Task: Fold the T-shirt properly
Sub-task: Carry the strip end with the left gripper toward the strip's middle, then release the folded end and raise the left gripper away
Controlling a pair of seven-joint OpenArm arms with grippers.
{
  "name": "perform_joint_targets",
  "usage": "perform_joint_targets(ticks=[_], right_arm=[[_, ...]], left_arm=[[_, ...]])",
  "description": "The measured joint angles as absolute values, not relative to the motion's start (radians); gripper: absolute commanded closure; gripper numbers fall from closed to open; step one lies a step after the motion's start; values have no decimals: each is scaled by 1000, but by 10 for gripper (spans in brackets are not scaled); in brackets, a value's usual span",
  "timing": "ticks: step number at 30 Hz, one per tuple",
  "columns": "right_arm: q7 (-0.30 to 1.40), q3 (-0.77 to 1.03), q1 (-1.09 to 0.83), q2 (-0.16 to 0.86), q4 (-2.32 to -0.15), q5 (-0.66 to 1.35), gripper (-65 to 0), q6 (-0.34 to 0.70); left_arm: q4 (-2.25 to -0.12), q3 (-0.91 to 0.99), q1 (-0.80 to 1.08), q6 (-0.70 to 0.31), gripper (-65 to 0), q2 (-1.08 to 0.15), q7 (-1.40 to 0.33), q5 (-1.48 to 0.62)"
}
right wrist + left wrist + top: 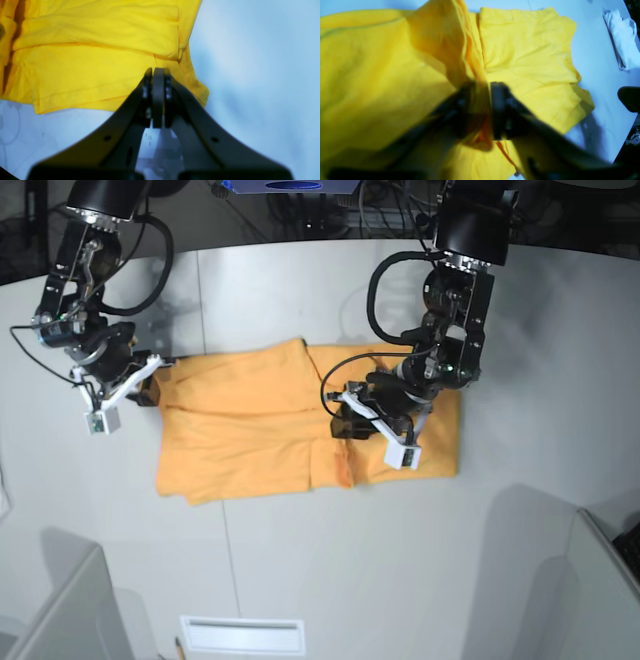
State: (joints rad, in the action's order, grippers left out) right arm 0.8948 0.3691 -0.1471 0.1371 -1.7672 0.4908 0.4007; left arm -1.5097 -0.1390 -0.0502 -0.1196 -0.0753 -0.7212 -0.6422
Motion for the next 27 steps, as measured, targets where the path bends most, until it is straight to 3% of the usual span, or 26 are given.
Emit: perform_joint_targets(ticks=[3,6,12,15,17,19,23,27], right_arm=[[895,369,-147,138,-1767,491,0,401],[895,369,-147,137,-1767,491,0,401],[895,369,-147,137,-1767,491,0,401],[902,391,-133,136,-1767,495,0,401],[898,436,-121,133,-1767,492,0,401],[932,482,-96,125,-1765,500,0,401],[1102,574,6,126,-1722,628,0,401],[1234,660,145,130,-1546,694,-359,402]], left_arm=[[-1510,-149,-53,-118,-411,-59,-720,-649],[-1509,-204,-61,-112,-500,-33,-717,-640],[-1509,-369,-86,-130,-500,2,-720,-656],[-1526,-376,-78,-125,-449,-6,-717,-658],[-1569,-351,-57,-127,-378,-32,-725,-661],[-1646,-265,-12,-130,-273,-72,-721,-663],[-1789,8,145,-119,0,-121,-722,-655],[-1855,210,227,-123,0,-155,-721,-659]])
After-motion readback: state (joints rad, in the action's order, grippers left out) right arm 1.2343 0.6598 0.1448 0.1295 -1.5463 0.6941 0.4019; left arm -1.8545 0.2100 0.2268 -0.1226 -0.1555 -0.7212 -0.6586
